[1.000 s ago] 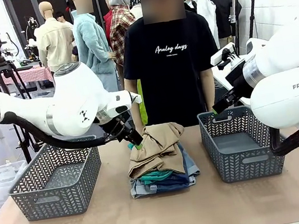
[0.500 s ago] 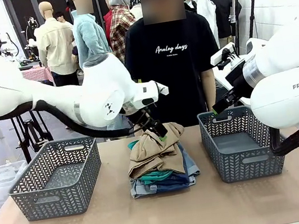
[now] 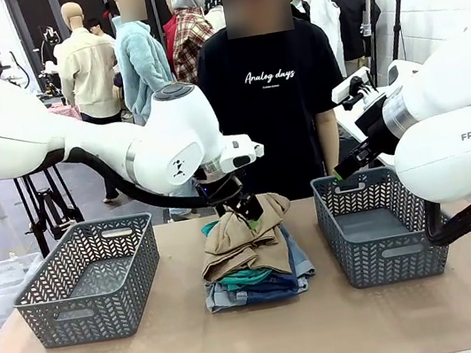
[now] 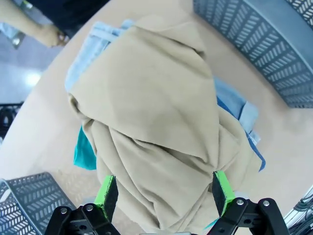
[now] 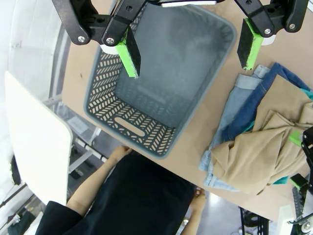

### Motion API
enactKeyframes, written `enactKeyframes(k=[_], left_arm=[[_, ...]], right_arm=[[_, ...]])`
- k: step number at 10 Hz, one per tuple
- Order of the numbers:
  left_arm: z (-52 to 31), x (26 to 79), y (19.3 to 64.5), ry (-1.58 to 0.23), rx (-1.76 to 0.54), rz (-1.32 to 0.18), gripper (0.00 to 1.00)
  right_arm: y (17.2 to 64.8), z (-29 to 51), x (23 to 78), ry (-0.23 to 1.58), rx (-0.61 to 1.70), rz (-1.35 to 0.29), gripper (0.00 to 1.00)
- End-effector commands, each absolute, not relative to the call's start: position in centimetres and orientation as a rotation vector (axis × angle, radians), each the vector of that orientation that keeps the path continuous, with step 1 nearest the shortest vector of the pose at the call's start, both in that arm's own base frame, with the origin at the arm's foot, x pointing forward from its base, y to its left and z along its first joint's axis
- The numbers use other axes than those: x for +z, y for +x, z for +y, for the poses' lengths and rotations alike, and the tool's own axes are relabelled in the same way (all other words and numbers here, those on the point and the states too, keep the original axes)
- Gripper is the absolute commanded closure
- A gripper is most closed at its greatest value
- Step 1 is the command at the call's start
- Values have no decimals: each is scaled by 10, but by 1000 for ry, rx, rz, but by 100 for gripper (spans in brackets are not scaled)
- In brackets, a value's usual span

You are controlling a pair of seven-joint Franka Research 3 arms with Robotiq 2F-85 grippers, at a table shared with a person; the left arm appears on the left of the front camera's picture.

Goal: Sort the tops and bottoms.
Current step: Lift clothes from the center of the table with your left hand.

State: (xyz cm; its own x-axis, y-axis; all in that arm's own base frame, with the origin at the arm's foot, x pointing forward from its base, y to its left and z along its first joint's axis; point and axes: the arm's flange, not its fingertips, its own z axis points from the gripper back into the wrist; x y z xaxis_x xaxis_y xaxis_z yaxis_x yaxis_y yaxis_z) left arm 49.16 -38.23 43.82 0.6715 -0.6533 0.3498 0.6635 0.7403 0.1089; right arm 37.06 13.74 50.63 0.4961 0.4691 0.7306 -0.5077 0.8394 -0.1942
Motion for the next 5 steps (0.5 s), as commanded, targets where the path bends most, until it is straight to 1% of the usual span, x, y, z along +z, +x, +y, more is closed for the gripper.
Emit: enactKeyframes(k=[1, 5], left_arm=[[-394, 437, 496, -12, -677, -374, 0], [-381, 425, 508, -22, -613, -348, 0]], right_arm=[[371, 138, 506, 44, 591, -874, 0], [371, 138, 506, 44, 591, -874, 0]])
